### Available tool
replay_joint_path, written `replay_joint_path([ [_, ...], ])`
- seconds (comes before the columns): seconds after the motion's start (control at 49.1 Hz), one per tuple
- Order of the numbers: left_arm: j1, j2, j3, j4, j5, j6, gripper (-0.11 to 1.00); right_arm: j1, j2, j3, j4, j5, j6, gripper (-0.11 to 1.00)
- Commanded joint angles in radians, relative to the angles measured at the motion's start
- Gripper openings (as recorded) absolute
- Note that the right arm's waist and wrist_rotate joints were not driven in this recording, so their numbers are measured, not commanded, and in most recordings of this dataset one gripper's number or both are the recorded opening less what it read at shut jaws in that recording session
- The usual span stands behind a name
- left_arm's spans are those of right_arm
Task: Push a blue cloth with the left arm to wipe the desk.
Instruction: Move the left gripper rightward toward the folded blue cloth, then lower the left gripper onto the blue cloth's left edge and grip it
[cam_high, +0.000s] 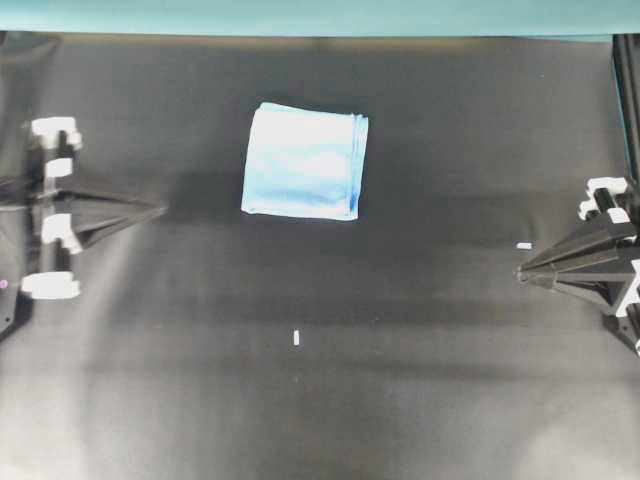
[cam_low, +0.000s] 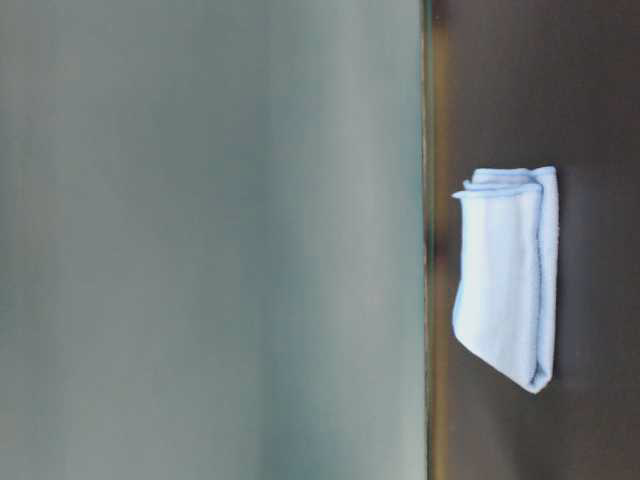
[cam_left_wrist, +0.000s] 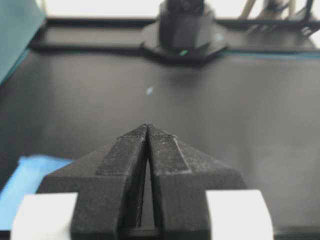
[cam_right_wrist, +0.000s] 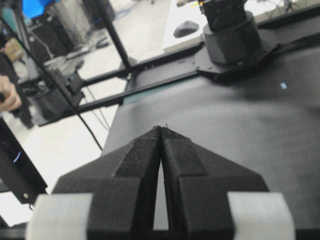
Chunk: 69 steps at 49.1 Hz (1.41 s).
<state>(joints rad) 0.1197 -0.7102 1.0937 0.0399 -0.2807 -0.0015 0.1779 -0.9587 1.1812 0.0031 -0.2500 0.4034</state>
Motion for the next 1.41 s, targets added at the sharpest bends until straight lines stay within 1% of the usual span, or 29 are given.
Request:
replay_joint_path([
  [0.0, 0.025, 0.101, -0.055, 0.005, -0.003, -0.002, 0.01, 0.000, 0.014, -0.009, 0.000, 0.005, 0.000, -0.01],
  [0.143, 0.048, 0.273, -0.140, 0.005, -0.002, -0.002, 0.01, -0.002, 0.020, -0.008, 0.000, 0.018, 0.000, -0.01],
  [0.306, 0.067, 0.425, -0.241, 0.005, 0.000, -0.003, 0.02, -0.002, 0.018, -0.008, 0.000, 0.040, 0.000, -0.01],
  [0.387, 0.081, 0.483, -0.285, 0.005, 0.002, -0.003, 0.07, 0.000, 0.017, -0.008, 0.002, 0.055, 0.000, -0.01],
  [0.448, 0.092, 0.523, -0.314, 0.005, 0.002, -0.003, 0.15, -0.002, 0.015, -0.008, 0.000, 0.069, 0.000, -0.01],
  [0.489, 0.104, 0.543, -0.331, 0.005, 0.002, -0.005, 0.24, -0.002, 0.015, -0.008, 0.000, 0.077, 0.002, -0.01],
  [0.53, 0.117, 0.561, -0.345, 0.005, 0.002, -0.009, 0.35, -0.002, 0.015, -0.008, 0.000, 0.083, 0.000, -0.01],
  [0.632, 0.146, 0.601, -0.365, 0.003, 0.002, -0.037, 0.66, 0.000, 0.014, -0.008, 0.002, 0.089, 0.000, -0.01],
  [0.673, 0.166, 0.623, -0.374, 0.005, 0.002, -0.061, 0.76, -0.002, 0.014, -0.008, 0.000, 0.091, 0.000, -0.01],
  [0.713, 0.186, 0.641, -0.382, 0.003, 0.002, -0.084, 0.82, 0.000, 0.014, -0.008, 0.000, 0.091, 0.000, -0.01],
  [0.775, 0.215, 0.670, -0.393, 0.005, 0.002, -0.106, 0.82, 0.000, 0.014, -0.008, 0.000, 0.091, 0.000, -0.01],
  [0.876, 0.256, 0.724, -0.402, 0.005, 0.002, -0.100, 0.80, 0.000, 0.014, -0.006, 0.000, 0.091, 0.000, -0.01],
  [0.999, 0.287, 0.798, -0.423, 0.005, 0.002, -0.084, 0.81, -0.002, 0.014, -0.005, 0.000, 0.091, 0.002, 0.00],
  [1.264, 0.293, 0.919, -0.494, 0.005, 0.002, -0.089, 0.85, 0.000, 0.014, -0.002, 0.002, 0.091, 0.000, -0.01],
  [1.386, 0.293, 0.965, -0.522, 0.005, 0.002, -0.092, 0.86, 0.000, 0.014, 0.000, 0.000, 0.091, 0.002, -0.01],
])
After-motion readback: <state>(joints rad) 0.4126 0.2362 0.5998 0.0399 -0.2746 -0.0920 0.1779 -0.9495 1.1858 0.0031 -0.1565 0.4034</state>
